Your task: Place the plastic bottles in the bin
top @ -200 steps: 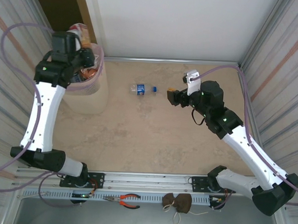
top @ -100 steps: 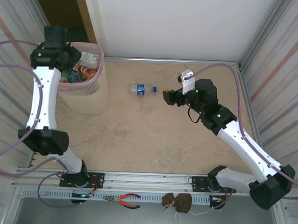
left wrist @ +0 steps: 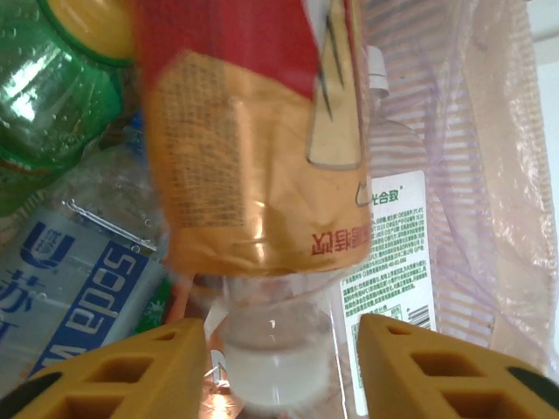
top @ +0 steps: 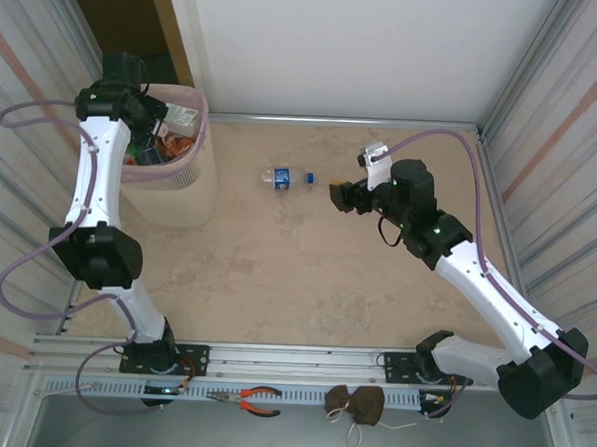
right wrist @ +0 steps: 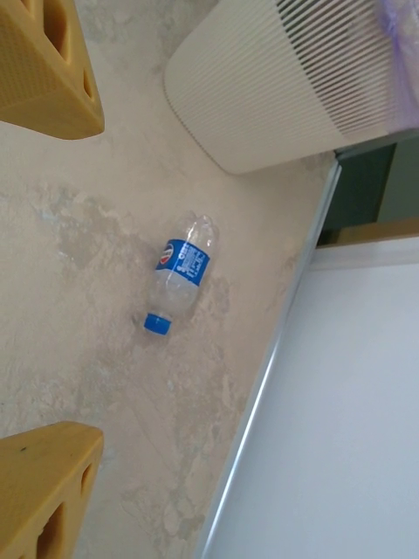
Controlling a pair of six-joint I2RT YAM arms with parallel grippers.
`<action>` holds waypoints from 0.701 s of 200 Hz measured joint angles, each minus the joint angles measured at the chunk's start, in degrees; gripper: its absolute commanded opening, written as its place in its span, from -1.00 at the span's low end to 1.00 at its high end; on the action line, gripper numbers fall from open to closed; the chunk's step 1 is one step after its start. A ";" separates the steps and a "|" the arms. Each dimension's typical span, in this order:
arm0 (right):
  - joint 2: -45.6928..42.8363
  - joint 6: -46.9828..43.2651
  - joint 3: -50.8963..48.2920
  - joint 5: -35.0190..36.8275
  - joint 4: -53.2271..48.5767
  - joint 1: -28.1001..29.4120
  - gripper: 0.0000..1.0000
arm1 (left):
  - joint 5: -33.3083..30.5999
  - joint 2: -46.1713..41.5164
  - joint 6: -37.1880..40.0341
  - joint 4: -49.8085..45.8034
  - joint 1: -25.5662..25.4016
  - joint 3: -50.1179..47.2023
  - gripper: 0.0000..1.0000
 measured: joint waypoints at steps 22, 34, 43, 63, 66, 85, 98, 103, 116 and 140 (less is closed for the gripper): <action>0.02 0.00 0.00 -0.20 0.00 0.00 0.66 | 0.37 0.00 -0.46 0.02 0.00 0.20 0.26; 0.02 0.00 0.00 -0.20 0.00 0.00 0.66 | 0.46 -0.04 -0.46 0.09 0.00 0.52 0.28; 0.02 0.00 0.00 -0.20 0.00 0.00 0.66 | 0.46 -0.24 -0.39 0.09 0.00 0.74 0.30; 0.02 0.02 0.00 -0.31 0.00 0.00 0.66 | 0.42 -0.90 0.15 0.07 0.00 1.42 0.30; 0.02 0.02 0.00 -0.37 0.00 0.00 0.66 | 0.42 -1.03 0.33 0.07 0.00 1.57 0.29; 0.02 0.02 0.00 -0.68 0.00 0.00 0.66 | 0.35 -1.64 2.56 0.50 0.00 3.15 0.22; 0.02 0.04 0.00 -1.05 0.00 0.02 0.66 | 0.44 -1.84 4.68 1.33 0.13 4.48 0.16; 0.02 0.04 0.00 -1.09 0.00 0.02 0.65 | 0.46 -1.90 5.68 1.68 0.26 4.94 0.13; 0.02 0.04 0.00 -1.25 0.00 0.02 0.66 | 0.96 -1.95 8.35 2.91 0.76 5.77 0.04; 0.02 0.04 0.00 -1.27 0.00 0.02 0.66 | 3.52 -1.68 13.60 5.49 2.82 6.69 -0.10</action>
